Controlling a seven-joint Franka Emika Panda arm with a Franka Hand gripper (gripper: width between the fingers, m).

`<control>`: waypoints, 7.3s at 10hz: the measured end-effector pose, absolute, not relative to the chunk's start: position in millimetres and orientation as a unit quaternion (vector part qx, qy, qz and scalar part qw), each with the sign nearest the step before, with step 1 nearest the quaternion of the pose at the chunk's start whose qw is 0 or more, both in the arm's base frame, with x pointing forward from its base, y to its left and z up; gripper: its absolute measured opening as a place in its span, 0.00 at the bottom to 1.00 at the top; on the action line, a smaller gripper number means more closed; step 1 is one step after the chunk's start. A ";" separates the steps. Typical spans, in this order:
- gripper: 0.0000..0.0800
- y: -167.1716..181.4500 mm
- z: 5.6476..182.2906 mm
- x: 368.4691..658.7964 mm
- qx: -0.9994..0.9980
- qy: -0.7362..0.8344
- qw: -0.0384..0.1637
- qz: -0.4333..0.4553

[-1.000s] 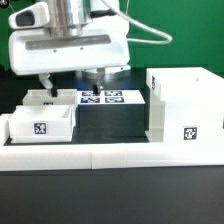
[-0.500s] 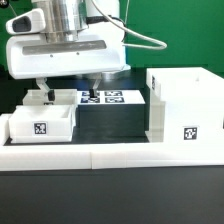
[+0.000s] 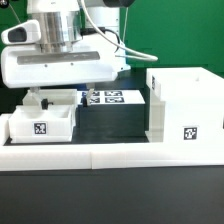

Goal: Assemble drawer

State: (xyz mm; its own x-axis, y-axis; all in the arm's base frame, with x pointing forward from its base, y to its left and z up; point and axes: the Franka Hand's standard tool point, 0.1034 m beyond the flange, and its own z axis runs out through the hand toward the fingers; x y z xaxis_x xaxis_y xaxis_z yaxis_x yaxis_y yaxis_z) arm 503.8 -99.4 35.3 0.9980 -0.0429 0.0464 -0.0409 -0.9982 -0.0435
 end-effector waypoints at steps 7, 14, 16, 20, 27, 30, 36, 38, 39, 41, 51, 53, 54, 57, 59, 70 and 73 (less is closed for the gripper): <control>0.81 -96.6 8.4 496.3 -1.000 0.017 0.017 -0.010; 0.31 -97.5 7.4 496.9 -1.000 0.017 0.011 -0.018; 0.05 -97.6 7.5 497.0 -1.000 0.017 0.011 -0.018; 0.05 -97.6 7.5 497.0 -1.000 0.017 0.011 -0.018; 0.05 -69.0 36.7 507.0 -0.999 -0.008 0.032 -0.012; 0.05 -33.2 44.0 519.4 -0.999 -0.016 0.037 -0.020; 0.05 -22.7 41.5 518.4 -0.993 -0.112 0.031 -0.018; 0.05 -23.8 40.7 517.8 -0.985 -0.169 0.029 -0.019; 0.05 -24.5 40.4 517.6 -0.980 -0.198 0.028 -0.019; 0.05 -31.4 36.5 516.5 -0.959 -0.283 0.021 -0.015; 0.05 -42.9 32.2 512.3 -0.828 -0.560 0.001 0.000; 0.05 -40.9 33.0 513.1 -0.794 -0.607 -0.002 0.013; 0.05 -37.6 33.2 516.3 -0.767 -0.641 0.000 0.028; 0.05 -36.7 27.8 522.0 -0.752 -0.658 0.012 0.048; 0.05 -37.3 27.1 521.3 -0.752 -0.657 0.012 0.049; 0.05 -54.3 26.7 519.8 -0.752 -0.658 0.017 0.049; 0.05 -65.8 26.4 518.7 -0.752 -0.658 0.044 0.018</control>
Offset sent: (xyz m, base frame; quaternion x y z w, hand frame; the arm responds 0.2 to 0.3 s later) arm 0.0073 0.0031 -0.0216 0.0139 0.0082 -0.0086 0.9998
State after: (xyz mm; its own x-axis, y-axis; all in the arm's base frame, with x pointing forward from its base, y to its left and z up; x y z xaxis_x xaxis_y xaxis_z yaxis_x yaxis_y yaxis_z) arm 518.7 -65.8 26.4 0.1341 0.9905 0.0315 0.9873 -0.1308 -0.0900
